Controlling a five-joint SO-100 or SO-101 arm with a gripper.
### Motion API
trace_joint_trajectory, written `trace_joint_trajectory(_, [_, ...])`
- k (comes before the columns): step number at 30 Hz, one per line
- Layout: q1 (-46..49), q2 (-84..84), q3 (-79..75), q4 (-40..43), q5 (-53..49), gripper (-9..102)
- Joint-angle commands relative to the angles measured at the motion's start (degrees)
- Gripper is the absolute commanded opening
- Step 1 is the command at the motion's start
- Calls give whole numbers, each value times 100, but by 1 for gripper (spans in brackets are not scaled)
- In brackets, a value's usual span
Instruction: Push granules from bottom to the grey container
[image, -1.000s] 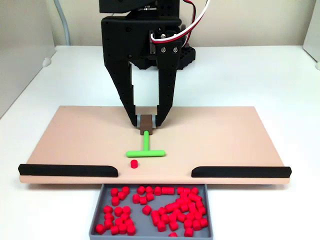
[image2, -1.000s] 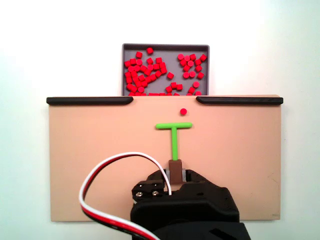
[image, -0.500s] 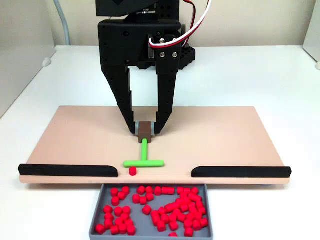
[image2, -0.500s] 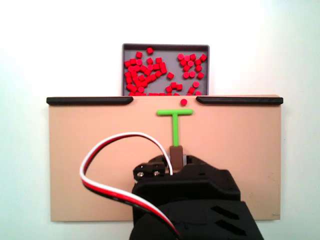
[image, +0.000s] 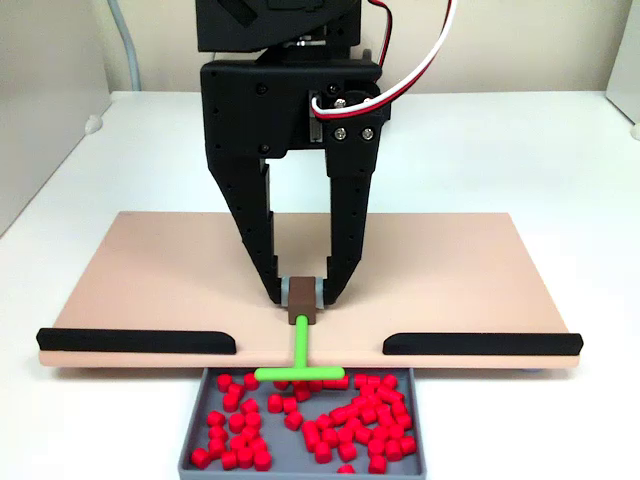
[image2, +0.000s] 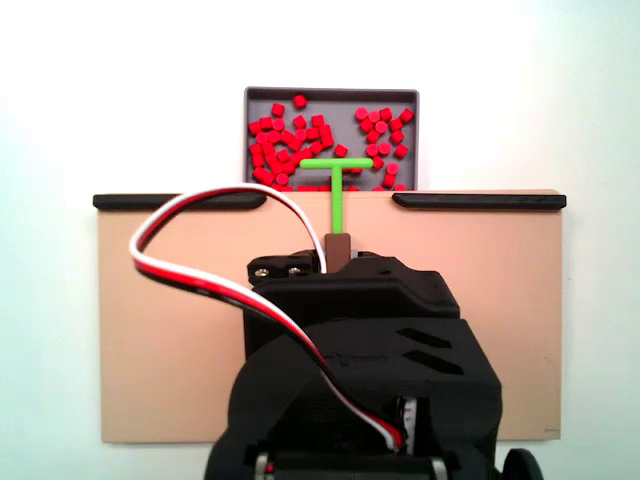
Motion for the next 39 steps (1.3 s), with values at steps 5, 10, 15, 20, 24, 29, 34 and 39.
trace_joint_trajectory(5, [-79,466,-62,932,70,0])
trace_joint_trajectory(10, [-167,1151,-62,1600,105,0])
trace_joint_trajectory(15, [-360,1872,9,2021,176,0])
trace_joint_trajectory(20, [-360,2461,299,2206,185,0])
trace_joint_trajectory(24, [-334,3076,932,2215,88,0])
trace_joint_trajectory(29, [-299,3665,1494,2364,70,0])
trace_joint_trajectory(34, [-272,3894,1723,2355,255,0])
trace_joint_trajectory(39, [-229,3990,1723,2294,-18,0])
